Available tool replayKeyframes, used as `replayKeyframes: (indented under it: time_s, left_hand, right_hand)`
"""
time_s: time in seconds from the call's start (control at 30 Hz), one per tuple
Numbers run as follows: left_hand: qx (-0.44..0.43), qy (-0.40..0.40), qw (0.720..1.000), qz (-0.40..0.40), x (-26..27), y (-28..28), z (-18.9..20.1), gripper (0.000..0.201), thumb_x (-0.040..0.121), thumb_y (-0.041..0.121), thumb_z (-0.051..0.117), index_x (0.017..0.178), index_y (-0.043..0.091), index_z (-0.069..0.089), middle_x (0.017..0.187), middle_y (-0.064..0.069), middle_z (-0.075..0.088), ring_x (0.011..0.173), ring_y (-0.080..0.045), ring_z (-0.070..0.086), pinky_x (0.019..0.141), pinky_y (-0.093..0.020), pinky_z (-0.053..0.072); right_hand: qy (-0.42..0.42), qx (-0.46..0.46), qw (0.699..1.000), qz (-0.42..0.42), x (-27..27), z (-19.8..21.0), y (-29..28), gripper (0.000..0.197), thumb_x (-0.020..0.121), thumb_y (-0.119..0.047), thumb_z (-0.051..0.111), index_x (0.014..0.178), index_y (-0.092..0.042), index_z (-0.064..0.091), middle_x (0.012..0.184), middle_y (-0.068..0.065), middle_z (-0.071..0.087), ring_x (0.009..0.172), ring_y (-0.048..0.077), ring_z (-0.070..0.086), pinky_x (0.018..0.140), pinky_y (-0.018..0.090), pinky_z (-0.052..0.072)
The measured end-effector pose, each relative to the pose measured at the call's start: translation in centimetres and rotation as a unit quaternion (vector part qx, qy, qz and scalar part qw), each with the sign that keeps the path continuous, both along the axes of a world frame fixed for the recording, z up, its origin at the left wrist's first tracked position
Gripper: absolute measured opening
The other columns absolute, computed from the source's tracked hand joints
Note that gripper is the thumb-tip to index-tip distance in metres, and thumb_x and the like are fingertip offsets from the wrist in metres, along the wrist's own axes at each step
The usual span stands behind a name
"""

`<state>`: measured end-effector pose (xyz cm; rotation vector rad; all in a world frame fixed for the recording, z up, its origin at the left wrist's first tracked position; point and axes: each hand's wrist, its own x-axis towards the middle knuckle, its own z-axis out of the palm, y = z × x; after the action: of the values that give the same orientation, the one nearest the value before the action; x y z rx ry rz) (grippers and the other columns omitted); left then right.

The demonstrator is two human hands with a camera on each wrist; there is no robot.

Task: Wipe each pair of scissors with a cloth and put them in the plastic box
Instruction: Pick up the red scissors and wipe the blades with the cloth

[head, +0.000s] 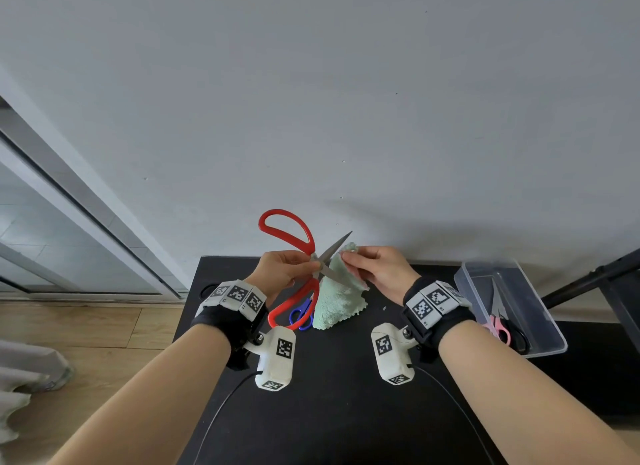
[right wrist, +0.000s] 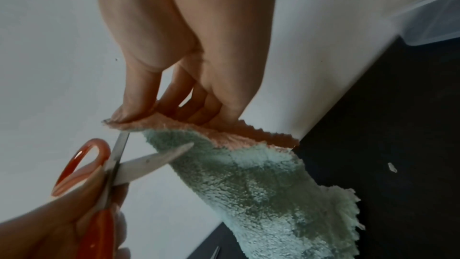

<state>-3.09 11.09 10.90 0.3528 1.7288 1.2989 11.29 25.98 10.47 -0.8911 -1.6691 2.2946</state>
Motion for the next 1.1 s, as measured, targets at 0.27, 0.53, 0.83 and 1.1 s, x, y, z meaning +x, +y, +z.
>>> replayKeyframes:
  time_s: [0.27,0.53,0.83,1.1]
  left_hand:
    - [0.011,0.037,0.999,-0.016,0.9,0.4,0.4,0.008,0.079,0.009,0.073,0.086,0.004,0.072,0.078,-0.007,0.070,0.060,-0.003,0.063,0.054,-0.009,0.044]
    - [-0.006,0.071,0.997,-0.028,1.1,0.4,0.2,0.010,0.078,0.012,0.075,0.085,0.004,0.074,0.081,-0.007,0.072,0.062,-0.001,0.064,0.056,-0.007,0.045]
    - [-0.024,0.100,0.993,-0.056,0.7,0.4,0.7,0.013,0.076,0.014,0.078,0.084,0.005,0.075,0.075,-0.003,0.072,0.062,0.000,0.064,0.058,-0.007,0.046]
    - [-0.037,0.106,0.990,-0.081,0.6,-0.4,0.0,0.019,0.076,0.019,0.078,0.090,0.007,0.076,0.082,-0.004,0.074,0.070,-0.003,0.067,0.061,-0.007,0.048]
  right_hand:
    - [-0.020,-0.007,1.000,0.008,-1.1,0.1,-1.2,0.015,0.079,-0.006,0.072,0.093,0.000,0.070,0.078,0.007,0.069,0.068,0.011,0.064,0.066,0.017,0.052]
    - [-0.058,0.040,0.997,0.009,-1.3,-0.2,-1.3,0.021,0.078,-0.015,0.076,0.086,0.003,0.069,0.068,0.007,0.070,0.063,0.014,0.063,0.070,0.026,0.053]
    - [-0.048,0.028,0.998,-0.030,-1.3,-1.2,-1.1,0.011,0.079,-0.014,0.074,0.076,-0.004,0.071,0.080,0.014,0.070,0.079,0.026,0.067,0.084,0.040,0.054]
    - [-0.040,0.026,0.998,-0.037,-0.3,-1.2,-0.4,0.064,0.056,-0.037,0.083,0.086,0.016,0.064,0.095,0.037,0.060,0.085,0.040,0.055,0.084,0.049,0.046]
